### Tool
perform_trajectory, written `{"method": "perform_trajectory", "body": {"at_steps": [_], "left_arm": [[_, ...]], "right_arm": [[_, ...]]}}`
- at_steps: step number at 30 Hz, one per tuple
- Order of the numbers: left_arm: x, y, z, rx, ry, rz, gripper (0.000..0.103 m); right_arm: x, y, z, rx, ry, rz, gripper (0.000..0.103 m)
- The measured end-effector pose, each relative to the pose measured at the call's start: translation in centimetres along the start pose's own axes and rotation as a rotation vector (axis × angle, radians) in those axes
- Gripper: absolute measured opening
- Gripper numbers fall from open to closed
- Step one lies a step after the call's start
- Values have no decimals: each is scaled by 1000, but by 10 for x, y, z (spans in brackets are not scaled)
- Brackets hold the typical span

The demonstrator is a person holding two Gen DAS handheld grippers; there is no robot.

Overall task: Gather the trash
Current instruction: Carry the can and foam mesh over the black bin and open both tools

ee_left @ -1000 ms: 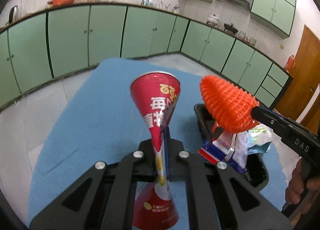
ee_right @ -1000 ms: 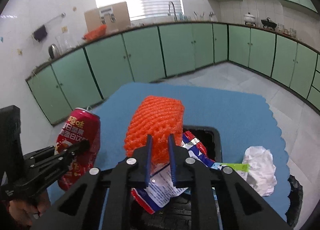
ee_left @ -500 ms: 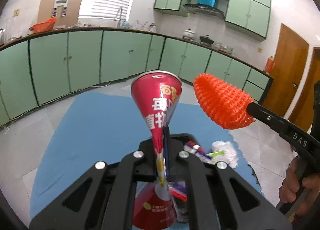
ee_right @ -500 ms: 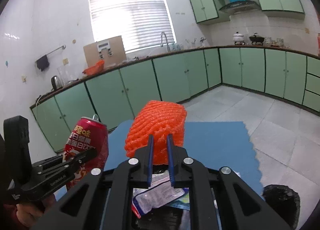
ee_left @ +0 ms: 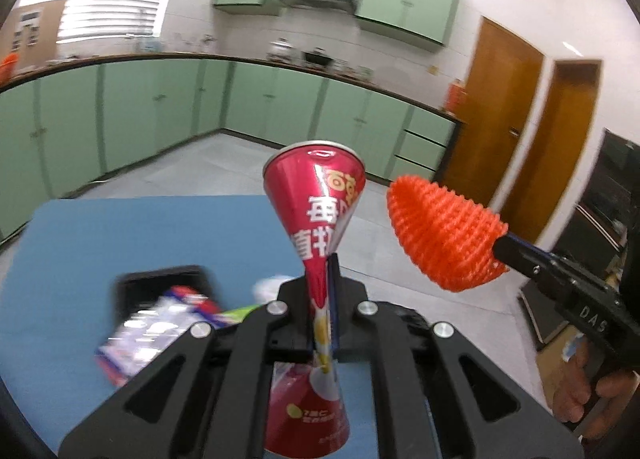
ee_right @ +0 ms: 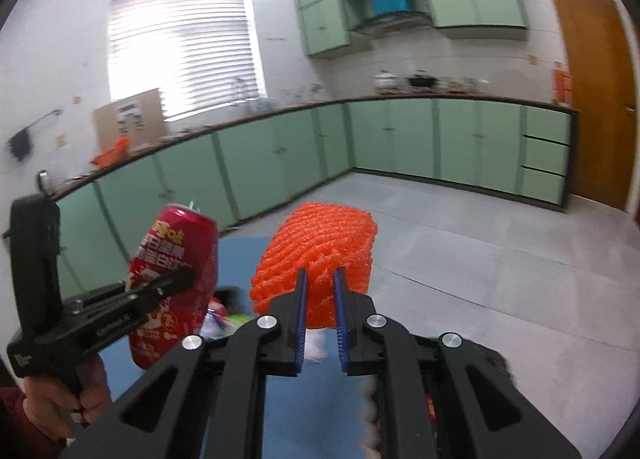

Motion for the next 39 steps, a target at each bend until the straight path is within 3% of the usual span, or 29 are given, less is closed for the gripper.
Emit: {"method": "perform_trajectory", "body": {"at_steps": [7,12,19,25,30,36,39], "left_arm": [[-79,-22,60,60,-126,64,4],[-117,-39,94,99,-179,97,4],[-140,-53,151,151,-176,115,4],[-139,-66,184,221,-155,151,6],[-139,-67,200,253,-157,155,31],[-133,-60,193,215,-156,142,58],[-130,-58,188,208,-149,129,58]], "right_arm": [[-81,-31,-21,63,-168,70,13],[-124,-54,-28,92,-226,131,13],[-159,-78,-22,139,-263,156,13],[-174,-87,-9,168,-268,184,13],[-177,-93,1,183,-268,204,13],[-179,-93,13,203,-259,204,13],[-181,-92,19,211,-255,208,13]]}}
Point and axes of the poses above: each gripper's, at about its wrist camera, not at the fingertips, and z roughly the way its jaws point, x to its left, y to its top, the point moved 1 cm from there along z, roughly the way its jaws point, and after that the axes turned 4 degrees about -z, right-handed, at the moved point
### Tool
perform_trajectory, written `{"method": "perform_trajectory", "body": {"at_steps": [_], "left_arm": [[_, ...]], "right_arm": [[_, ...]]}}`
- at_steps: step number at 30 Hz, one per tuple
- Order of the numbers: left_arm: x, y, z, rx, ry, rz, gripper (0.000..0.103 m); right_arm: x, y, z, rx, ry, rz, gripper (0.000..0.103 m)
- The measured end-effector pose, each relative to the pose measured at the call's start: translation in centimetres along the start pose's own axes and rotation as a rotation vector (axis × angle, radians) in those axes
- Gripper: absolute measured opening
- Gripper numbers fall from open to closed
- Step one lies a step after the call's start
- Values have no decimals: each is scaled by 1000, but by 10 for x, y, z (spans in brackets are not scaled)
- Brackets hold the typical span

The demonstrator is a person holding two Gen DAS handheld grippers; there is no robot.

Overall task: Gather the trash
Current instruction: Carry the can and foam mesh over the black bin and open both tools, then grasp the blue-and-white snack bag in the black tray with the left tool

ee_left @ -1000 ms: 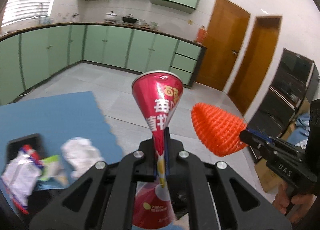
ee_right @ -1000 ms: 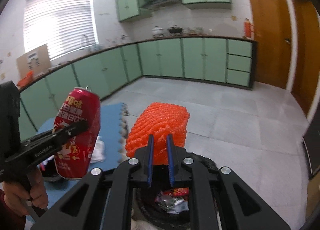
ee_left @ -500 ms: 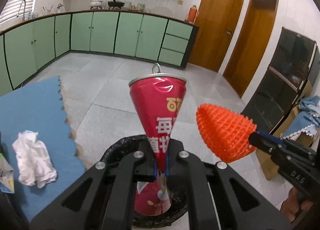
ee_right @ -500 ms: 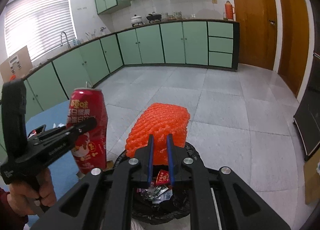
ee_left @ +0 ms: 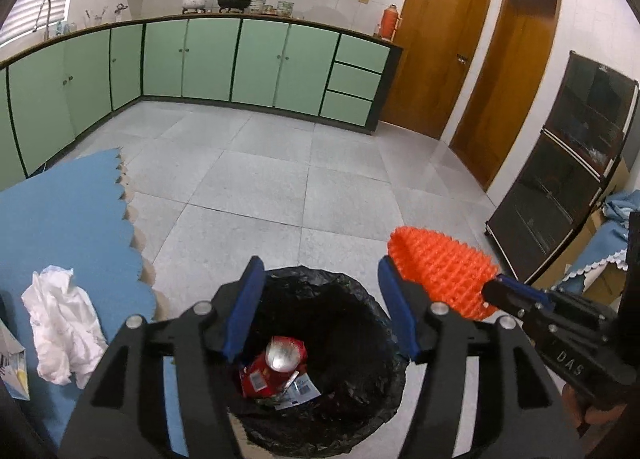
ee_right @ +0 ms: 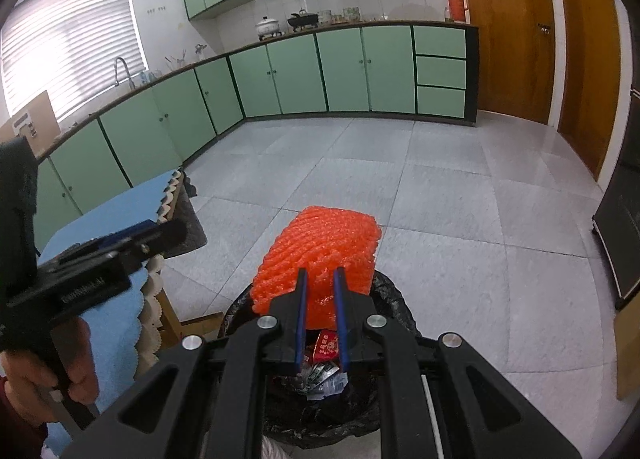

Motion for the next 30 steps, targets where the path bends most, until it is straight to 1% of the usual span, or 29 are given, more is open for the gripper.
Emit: {"method": "perform_trajectory", "body": {"at_steps": [3,7,9,10,11,12,13,15,17,18,20,21,22,26,30], "left_arm": [[6,2,-8,-16,8,-20,58],[10,6,-28,-52,26,-14,60],[13,7,-36,-62,37,-15,61],[15,7,-42,-66,41,-18,61],[16,8,-45,-68,44,-19,61],[18,7,-49,-71,50,-19,62],[20,7,-54,-75,61,-18,62],[25,6,-61,-79,71,-21,64],[32,4,-69,-82,83,-26,64],[34,3,-73,-85,88,-28,64],[38,3,-83,-94,105,-31,66],[41,3,-90,-101,113,-34,67],[43,3,-95,-108,118,-34,67],[55,1,-123,-145,162,-25,71],[76,-5,-154,-175,238,-20,74]], "right_arm": [[2,-1,5,8,4,-4,13],[7,-2,13,28,13,-14,13],[10,-4,20,48,18,-23,20],[11,-6,23,50,12,-25,26],[11,-5,25,54,8,-23,35],[11,-6,27,58,3,-19,40],[12,-7,28,57,1,-15,46],[15,-8,28,52,0,-6,51],[18,-8,26,48,-1,-13,59],[21,-7,25,42,-6,-20,61],[25,-7,20,29,-10,-29,71],[28,-6,17,21,-11,-33,73],[31,-4,16,14,-13,-37,78],[51,4,3,-25,-12,-67,89],[80,12,-8,-70,20,-96,94]]}}
Point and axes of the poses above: each gripper's, at about its wrist camera, not at the fingertips, and z roughly the way its jaws point, x to its left, y to its top, the point moved 1 cm from there along z, roughly the way its jaws point, and after that the axes turned 4 degrees about -z, right-handed, at the moved point
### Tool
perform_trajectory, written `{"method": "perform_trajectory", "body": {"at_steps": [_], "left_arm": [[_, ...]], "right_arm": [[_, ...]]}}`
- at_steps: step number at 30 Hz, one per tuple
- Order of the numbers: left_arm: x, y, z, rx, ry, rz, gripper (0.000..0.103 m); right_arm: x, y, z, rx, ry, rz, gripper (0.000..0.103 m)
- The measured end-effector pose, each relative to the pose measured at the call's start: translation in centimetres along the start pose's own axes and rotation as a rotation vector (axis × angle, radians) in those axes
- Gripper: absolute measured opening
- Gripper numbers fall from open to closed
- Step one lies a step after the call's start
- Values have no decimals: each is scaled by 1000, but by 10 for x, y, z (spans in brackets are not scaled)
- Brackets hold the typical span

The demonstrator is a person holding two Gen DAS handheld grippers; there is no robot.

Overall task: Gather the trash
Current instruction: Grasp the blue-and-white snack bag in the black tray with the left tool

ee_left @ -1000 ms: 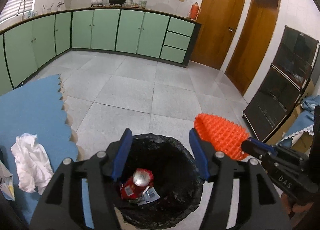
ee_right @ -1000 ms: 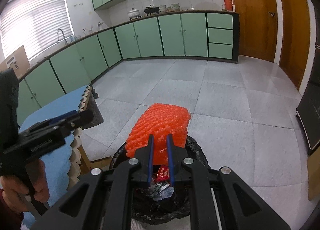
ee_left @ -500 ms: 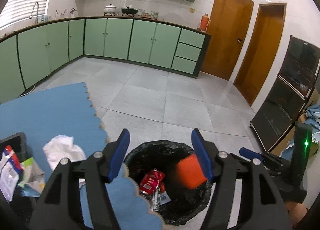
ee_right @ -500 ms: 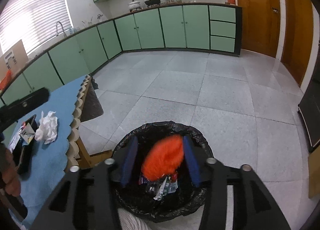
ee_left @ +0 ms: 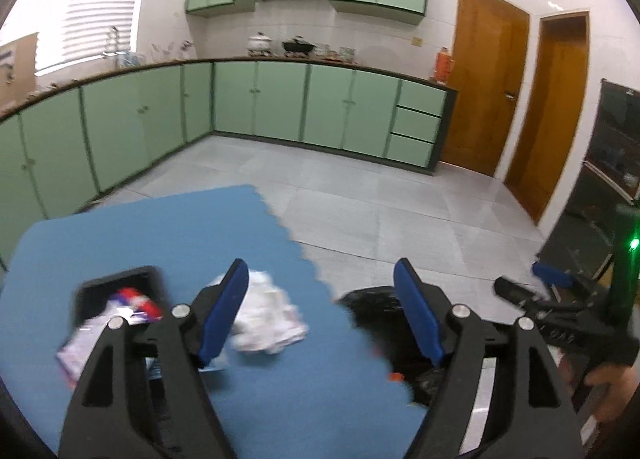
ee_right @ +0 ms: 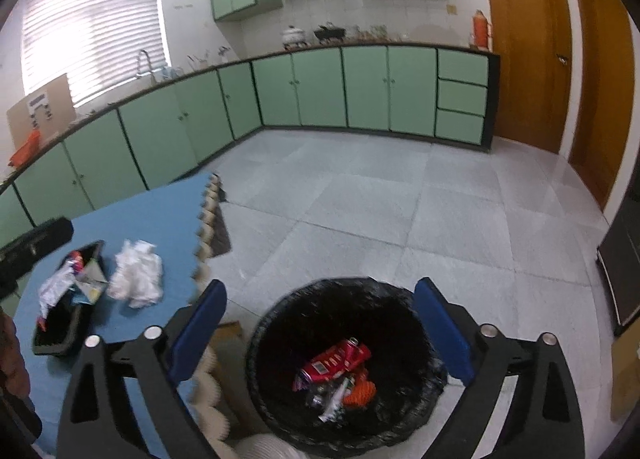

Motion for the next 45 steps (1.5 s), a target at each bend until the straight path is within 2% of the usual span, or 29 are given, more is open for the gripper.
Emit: {"method": "perform_trajectory", "body": {"at_steps": [7,12,17,22,32,34,37,38,39,41,42,45], "left_arm": [[79,-7,-42,-22,194,-50,78],[129,-20,-56,23,259,-122,83],[162,-32,-55,87,244,-192,85],[178,-49,-42,136,221,-252,86],[192,-56,-20,179,197,-270,85],[195,-56,-16,177,194,-284,81],[196,-56,-16,160,188,-303,66],[196,-55,-18,151,192,-300,59],[195,-54,-18,144,198,-294,46],[193,-51,-22,125,215,-280,33],[192,-50,-24,112,215,-281,18],[192,-49,-29,85,210,-283,0]], "right_arm": [[56,8,-1,-27,99,-34,96],[96,4,4,-18,159,-68,96],[125,-2,8,1,192,-108,96],[145,-3,9,8,198,-148,96],[159,1,9,8,201,-188,96],[161,2,8,6,201,-196,96],[165,2,7,4,200,-210,96],[166,3,7,4,199,-214,96],[167,2,8,5,196,-218,96],[168,2,8,5,196,-223,96],[170,1,9,6,197,-225,96],[172,0,11,12,199,-227,96]]}}
Point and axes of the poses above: each gripper's, at about its wrist camera, not at the fingertips, and z roughly the way its jaws point, x to its left, y to its top, the point moved 1 cm from there along z, roughly the way its jaws point, and after that the axes turned 4 degrees about -z, right-handed, at the moved point
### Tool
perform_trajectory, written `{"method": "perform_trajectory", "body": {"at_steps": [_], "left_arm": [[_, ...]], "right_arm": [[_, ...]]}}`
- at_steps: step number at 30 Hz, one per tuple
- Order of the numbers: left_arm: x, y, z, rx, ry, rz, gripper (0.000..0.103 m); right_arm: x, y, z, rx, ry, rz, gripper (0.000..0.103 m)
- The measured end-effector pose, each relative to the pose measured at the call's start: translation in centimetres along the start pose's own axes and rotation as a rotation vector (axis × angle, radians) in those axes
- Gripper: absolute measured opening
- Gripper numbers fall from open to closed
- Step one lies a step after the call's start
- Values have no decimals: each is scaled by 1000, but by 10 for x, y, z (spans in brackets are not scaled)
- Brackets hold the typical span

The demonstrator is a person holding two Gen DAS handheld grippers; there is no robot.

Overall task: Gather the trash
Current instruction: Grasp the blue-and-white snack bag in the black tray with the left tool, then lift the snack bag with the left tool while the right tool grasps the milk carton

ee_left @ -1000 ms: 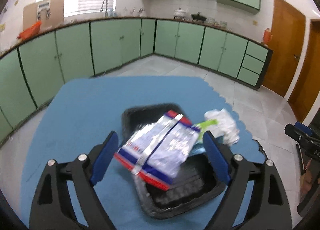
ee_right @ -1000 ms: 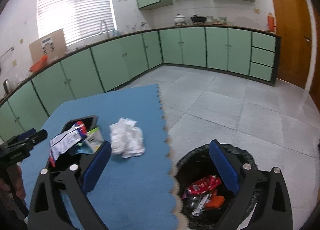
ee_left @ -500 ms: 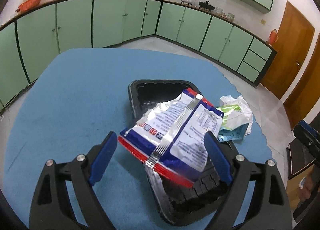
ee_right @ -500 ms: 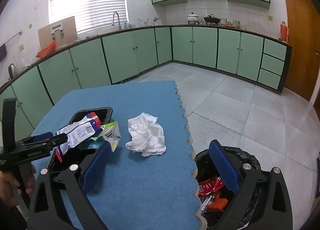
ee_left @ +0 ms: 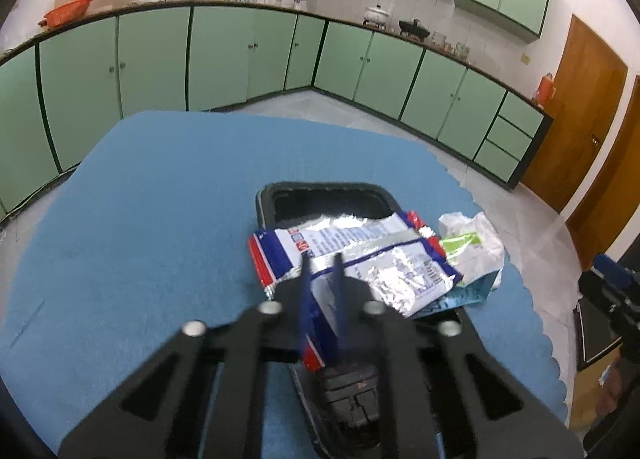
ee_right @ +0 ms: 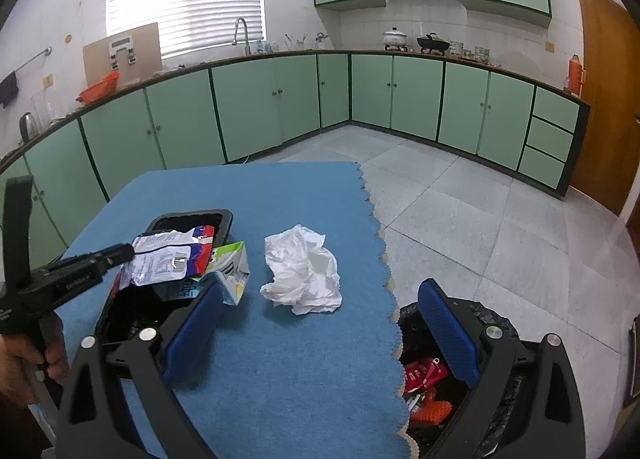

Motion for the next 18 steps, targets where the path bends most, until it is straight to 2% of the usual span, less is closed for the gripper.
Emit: {"method": "perform_trajectory", "body": {"at_steps": [9,13,14,15,16,17,18], "left_arm": [[-2,-3,-17,-52,-41,6,0],[4,-3,-10,-14,-3,10,3],[6,-3,-7,1,2,5,13],[7,-2,-4,16,1,-3,36],[9,-2,-1,25,1,-8,48],[9,-1,1,29,3,-5,57],[9,-1,4,31,8,3,57]], "right_arm": [[8,-1,4,7,14,-13,96],[8,-2,6,9,19,-11,96],[9,-3,6,10,20,-14,96],[10,-3,7,12,19,-17,96],[10,-4,8,13,19,-20,96],[11,-4,9,14,19,-21,96],[11,-4,9,15,20,-21,96]]}}
Point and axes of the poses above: each gripper's, at about its wrist camera, not at the fingertips, and z roughly the way its jaws point, x to its left, y to its top, the point moved 1 cm from there along z, roughly the way its jaws point, and after that the axes turned 4 degrees about -z, right-handed, at the moved point
